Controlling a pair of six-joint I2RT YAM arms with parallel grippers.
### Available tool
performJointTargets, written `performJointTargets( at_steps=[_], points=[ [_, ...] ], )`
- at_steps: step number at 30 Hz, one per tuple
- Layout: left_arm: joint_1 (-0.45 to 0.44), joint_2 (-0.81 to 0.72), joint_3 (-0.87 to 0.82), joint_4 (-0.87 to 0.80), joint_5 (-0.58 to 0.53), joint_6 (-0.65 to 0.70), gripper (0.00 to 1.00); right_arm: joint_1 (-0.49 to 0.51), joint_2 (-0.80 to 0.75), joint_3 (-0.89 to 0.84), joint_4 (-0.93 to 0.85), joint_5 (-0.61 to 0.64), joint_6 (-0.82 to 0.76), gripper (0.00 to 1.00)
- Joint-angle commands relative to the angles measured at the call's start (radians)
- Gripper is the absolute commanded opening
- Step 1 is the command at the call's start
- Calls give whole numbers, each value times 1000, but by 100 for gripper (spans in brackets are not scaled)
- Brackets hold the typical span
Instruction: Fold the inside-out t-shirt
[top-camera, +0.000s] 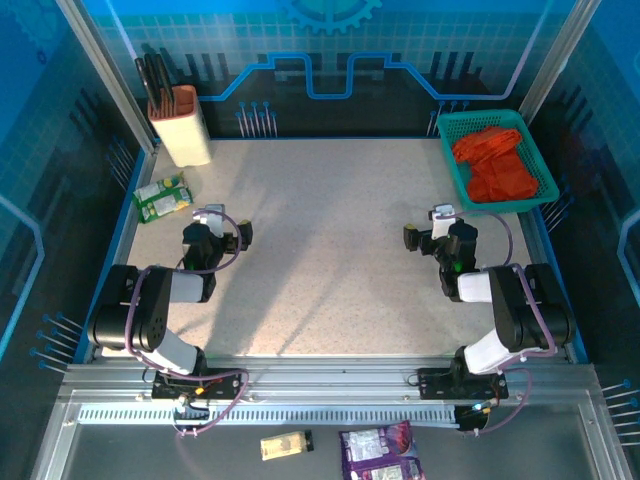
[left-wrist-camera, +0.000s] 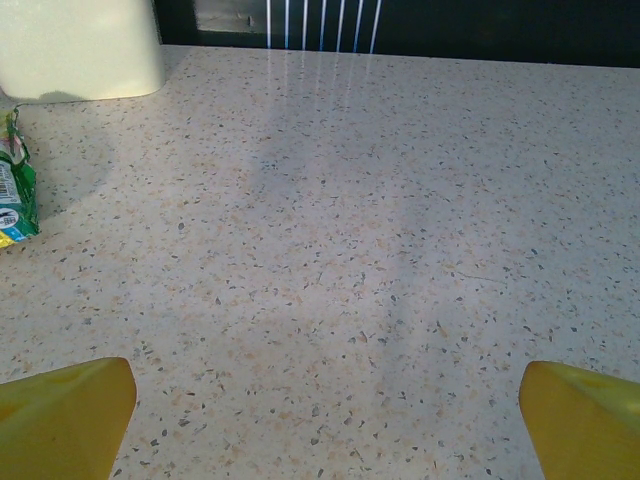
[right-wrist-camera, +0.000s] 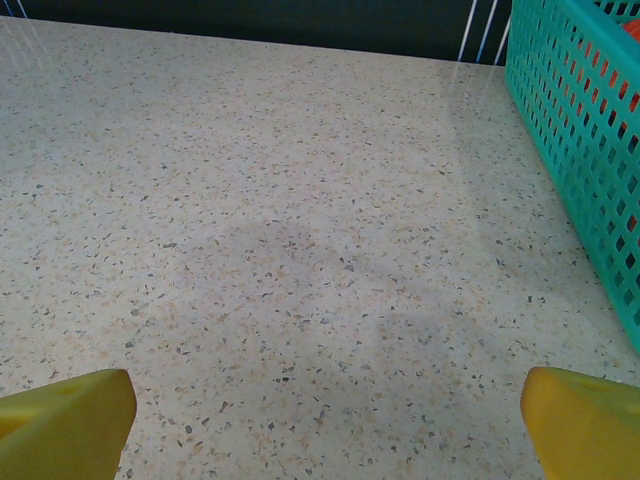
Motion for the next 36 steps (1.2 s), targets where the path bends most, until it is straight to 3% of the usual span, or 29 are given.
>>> performJointTargets(
  at_steps=[1,21,26,36],
  points=[
    [-5,8,-1,29,-1,12,99,4,1,8,32,-8,-8,100],
    [-4,9,-1,31,-1,13,99,2,1,8,33,-7,-9,100],
    [-6,-30,1,1,-1,17,99,31,-45,-4,27,46,-29,100],
    [-15,-234,51,-250,-50,3,99,52,-237,101,-287,67,-35,99]
  ],
)
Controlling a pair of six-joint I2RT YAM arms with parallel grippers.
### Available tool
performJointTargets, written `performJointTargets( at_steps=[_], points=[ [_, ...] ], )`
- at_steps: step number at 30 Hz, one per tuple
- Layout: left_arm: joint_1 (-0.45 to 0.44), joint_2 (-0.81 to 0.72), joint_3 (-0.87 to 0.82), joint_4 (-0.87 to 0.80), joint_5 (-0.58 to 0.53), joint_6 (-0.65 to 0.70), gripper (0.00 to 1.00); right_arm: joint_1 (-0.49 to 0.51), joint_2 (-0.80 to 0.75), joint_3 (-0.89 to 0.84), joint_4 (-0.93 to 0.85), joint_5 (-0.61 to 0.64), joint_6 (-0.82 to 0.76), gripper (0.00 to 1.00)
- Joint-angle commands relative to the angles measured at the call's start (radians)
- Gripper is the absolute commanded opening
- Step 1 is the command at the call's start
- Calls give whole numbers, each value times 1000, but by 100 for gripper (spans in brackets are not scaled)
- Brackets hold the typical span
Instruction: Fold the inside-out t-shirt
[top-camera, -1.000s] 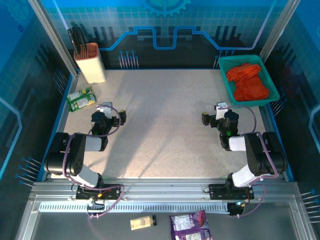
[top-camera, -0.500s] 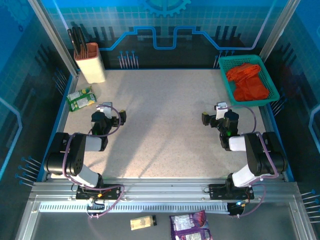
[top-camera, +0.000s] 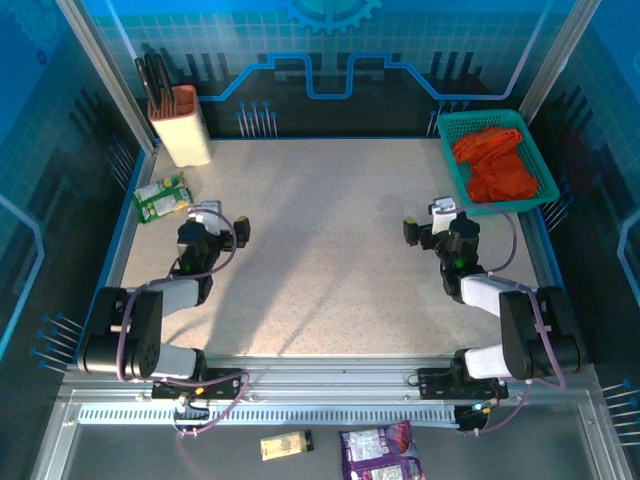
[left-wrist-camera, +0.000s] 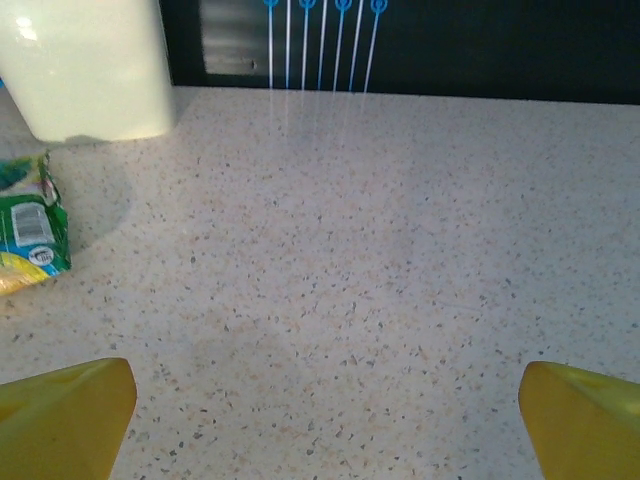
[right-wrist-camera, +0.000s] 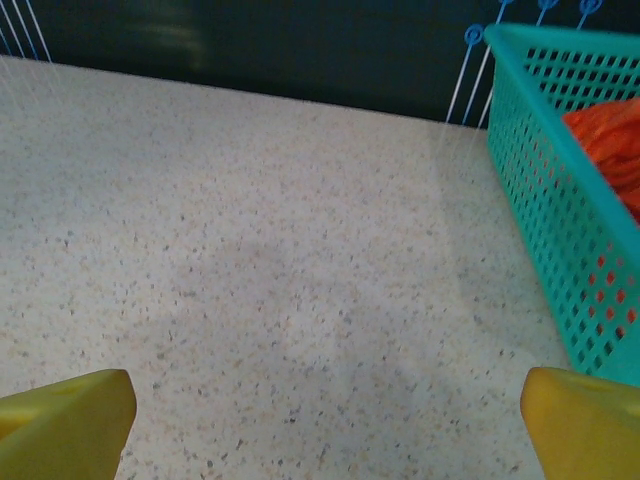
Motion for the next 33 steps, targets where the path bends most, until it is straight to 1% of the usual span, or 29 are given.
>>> performJointTargets(
  at_steps=[1,4,6,11,15,18,21,23,27,31,33],
  points=[
    [-8,-80,60,-145,-53,-6,99,16,-71,77,-154,29,2,100],
    [-8,-123,128,-294,-85,-41,99,13,-105,146,-271,35,30,100],
    [-8,-141,180,-398,-81,-61,99,9,-117,194,-338,26,48,100],
    [-8,-182,302,-634,-46,-136,99,-26,-116,308,-475,29,134,100],
    [-8,-226,374,-790,7,-201,99,-80,-67,425,-584,33,191,100],
    [-8,-261,405,-883,40,-252,99,-128,-5,540,-683,29,226,99],
    [-8,-294,417,-945,100,-294,99,-181,74,652,-782,12,277,95],
    [-8,-314,418,-983,129,-335,99,-214,136,726,-835,-21,317,92],
    [-8,-338,428,-1042,205,-382,99,-271,271,884,-938,-52,384,80],
    [-10,-346,451,-1114,251,-390,99,-319,409,1016,-991,-39,453,75],
    [-10,-354,459,-1145,263,-384,99,-328,478,1077,-1002,-13,456,72]
  ],
)
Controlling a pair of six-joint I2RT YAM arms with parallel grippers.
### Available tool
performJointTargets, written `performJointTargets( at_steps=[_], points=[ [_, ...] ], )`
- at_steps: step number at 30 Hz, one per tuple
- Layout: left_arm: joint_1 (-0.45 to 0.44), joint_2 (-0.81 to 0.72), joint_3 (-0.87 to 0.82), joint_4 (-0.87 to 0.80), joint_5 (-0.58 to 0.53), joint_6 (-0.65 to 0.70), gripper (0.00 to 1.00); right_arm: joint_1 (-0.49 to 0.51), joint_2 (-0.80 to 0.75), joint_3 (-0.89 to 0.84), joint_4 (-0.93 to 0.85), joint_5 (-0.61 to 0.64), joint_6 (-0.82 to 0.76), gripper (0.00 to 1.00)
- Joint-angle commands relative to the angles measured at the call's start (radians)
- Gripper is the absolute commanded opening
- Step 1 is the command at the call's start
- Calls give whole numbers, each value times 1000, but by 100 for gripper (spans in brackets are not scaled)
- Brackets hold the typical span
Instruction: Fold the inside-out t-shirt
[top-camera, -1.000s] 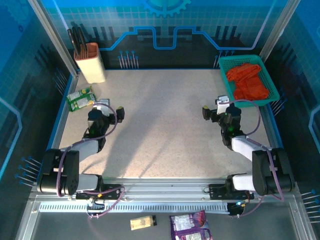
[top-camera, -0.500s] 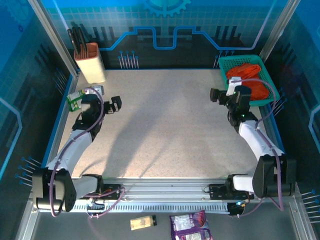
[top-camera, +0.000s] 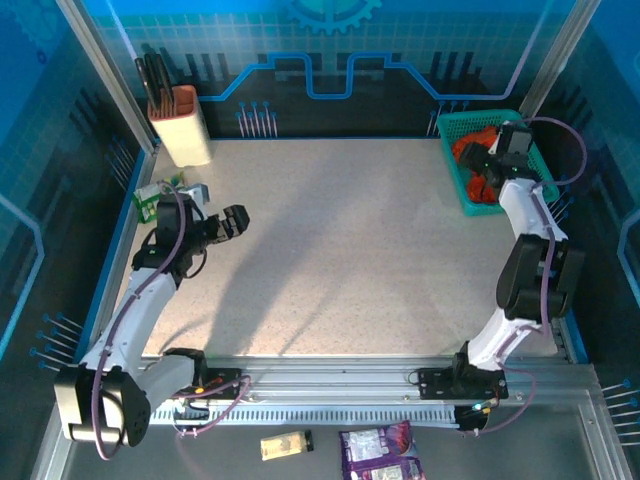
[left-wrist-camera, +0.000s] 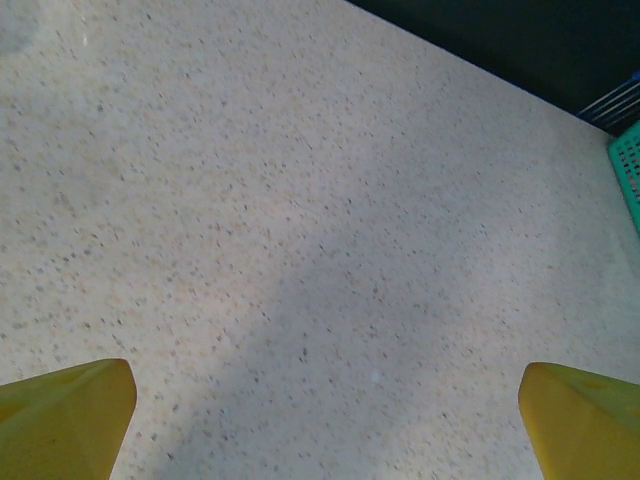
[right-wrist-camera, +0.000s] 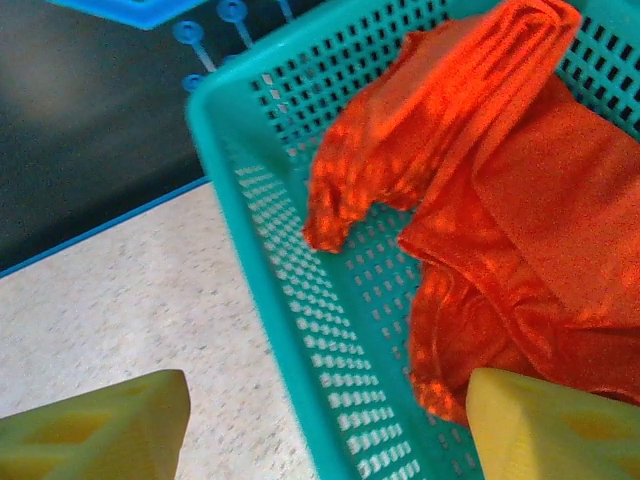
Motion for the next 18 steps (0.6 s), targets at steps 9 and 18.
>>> performJointTargets(
  at_steps=[9,18],
  points=[
    [-5,-90,21,-147,93,-39,99,-32,399,418,-210,203,70,64],
    [-5,-126,3,-200,105,-57,99,-48,613,632,-284,288,43,62]
  ],
)
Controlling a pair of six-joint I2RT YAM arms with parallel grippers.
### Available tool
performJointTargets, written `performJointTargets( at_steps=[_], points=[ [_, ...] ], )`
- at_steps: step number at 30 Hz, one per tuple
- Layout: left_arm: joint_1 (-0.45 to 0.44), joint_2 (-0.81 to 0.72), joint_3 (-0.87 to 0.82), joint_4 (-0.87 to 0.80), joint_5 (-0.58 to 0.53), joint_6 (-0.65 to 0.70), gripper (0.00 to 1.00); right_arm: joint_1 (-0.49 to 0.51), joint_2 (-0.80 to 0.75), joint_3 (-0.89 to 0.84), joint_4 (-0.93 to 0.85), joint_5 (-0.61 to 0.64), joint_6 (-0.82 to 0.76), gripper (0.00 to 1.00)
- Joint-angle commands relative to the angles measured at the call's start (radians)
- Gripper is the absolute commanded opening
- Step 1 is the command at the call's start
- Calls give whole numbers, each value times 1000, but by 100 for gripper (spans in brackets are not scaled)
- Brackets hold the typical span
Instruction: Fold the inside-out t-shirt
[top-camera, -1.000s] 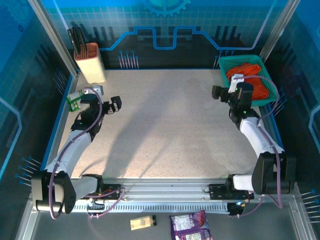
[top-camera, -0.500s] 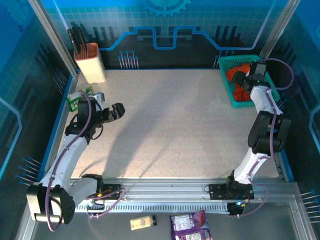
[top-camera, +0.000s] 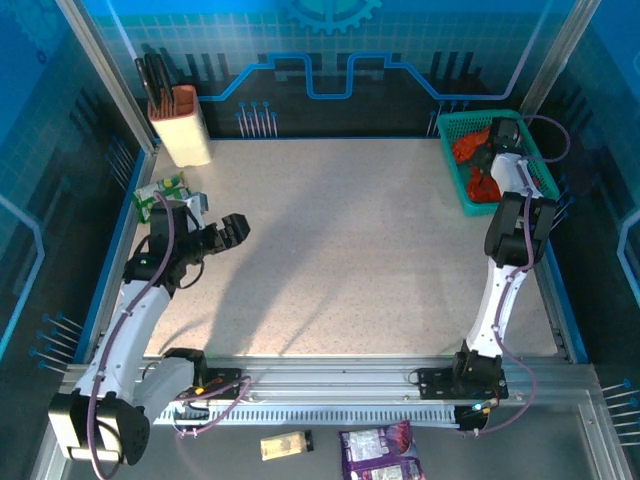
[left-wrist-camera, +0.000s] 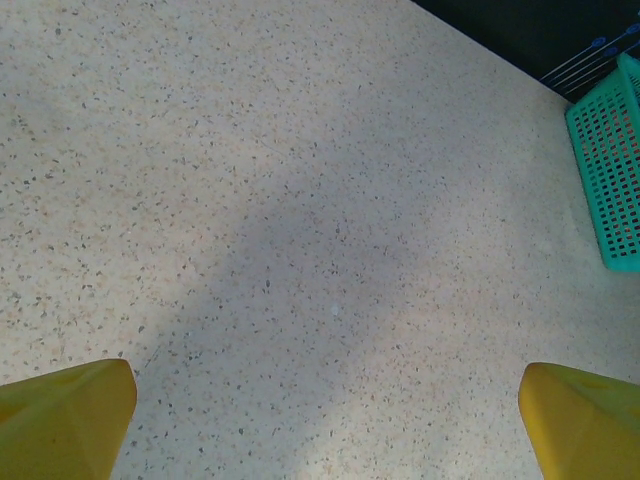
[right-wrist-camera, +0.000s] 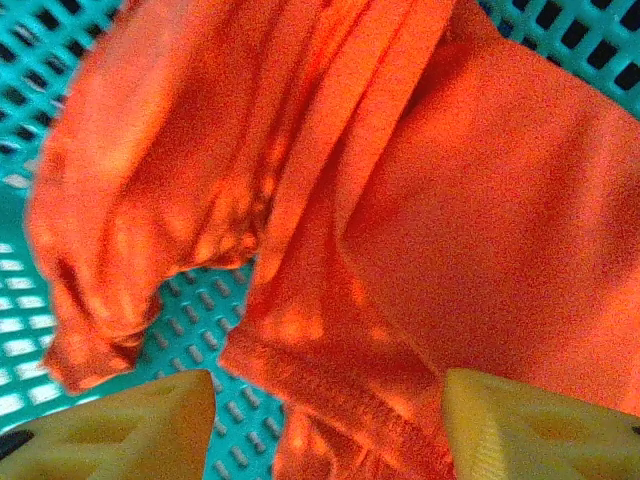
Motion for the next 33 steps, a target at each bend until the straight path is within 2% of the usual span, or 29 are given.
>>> performJointTargets(
  at_steps=[1,7,11,14,16,17,21,27,33],
  points=[
    [-5,-26,-8,-52,22,-22,99,-23,71,100,-69,57,-16,62],
    [-5,-28,-8,-57,10,-32,99,-31,165,219,-124,29,-30,61],
    [-5,-27,-7,-45,17,-46,99,-33,196,259,-136,2,-31,56],
    [-5,-23,-4,-43,19,-48,99,-34,214,282,-151,-4,-27,41],
    [-5,-22,-3,-44,20,-49,99,-35,205,277,-143,-12,-27,23],
    [-5,-21,-2,-46,20,-48,99,-35,196,274,-139,-17,-24,18],
    [-5,-25,-1,-45,25,-54,99,-30,120,256,-117,-27,-22,0],
    [-5,-28,6,-35,40,-58,99,12,-78,209,-74,-8,-47,0],
    [-5,-28,17,-26,53,-53,99,101,-297,211,-72,-3,-79,0]
  ],
)
